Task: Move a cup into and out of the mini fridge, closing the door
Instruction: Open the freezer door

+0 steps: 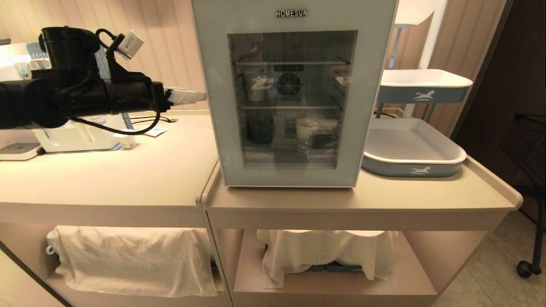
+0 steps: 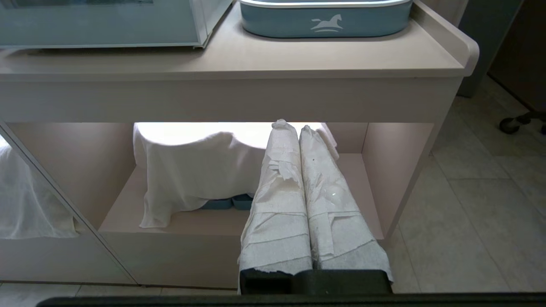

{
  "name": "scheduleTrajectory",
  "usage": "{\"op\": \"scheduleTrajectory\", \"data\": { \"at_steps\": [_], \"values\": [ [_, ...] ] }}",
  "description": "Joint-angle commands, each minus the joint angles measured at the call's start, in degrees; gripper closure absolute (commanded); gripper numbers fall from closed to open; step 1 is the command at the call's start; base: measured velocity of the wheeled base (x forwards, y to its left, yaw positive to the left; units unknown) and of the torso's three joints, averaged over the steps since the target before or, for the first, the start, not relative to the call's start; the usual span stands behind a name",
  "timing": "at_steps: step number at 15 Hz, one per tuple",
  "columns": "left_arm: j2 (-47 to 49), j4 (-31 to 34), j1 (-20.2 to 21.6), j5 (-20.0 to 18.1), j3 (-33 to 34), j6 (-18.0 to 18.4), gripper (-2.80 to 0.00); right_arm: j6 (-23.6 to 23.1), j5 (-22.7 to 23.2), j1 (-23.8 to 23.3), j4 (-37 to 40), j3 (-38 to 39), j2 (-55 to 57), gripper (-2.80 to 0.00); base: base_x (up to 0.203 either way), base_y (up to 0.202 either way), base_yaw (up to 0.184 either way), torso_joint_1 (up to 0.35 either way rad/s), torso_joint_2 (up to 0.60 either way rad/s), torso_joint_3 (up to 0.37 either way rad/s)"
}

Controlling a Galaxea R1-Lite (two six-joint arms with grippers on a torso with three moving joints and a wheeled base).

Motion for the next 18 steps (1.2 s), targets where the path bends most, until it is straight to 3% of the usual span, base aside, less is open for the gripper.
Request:
{"op": "scheduleTrajectory", "data": {
  "at_steps": [1, 18],
  "values": [
    [0.92, -0.05, -0.13, -0.26, -0.66, -0.07, -2.8, -0.04, 0.02, 0.0, -0.02, 0.01, 0.0, 0.0, 0.0, 0.0, 0.0, 0.0, 0.0, 0.0],
    [3.39, -0.31, -4.77, -0.19, -1.89, -0.89, -2.8, -0.04, 0.0, 0.03, -0.02, 0.01, 0.0, 0.0, 0.0, 0.0, 0.0, 0.0, 0.0, 0.0]
  ]
}}
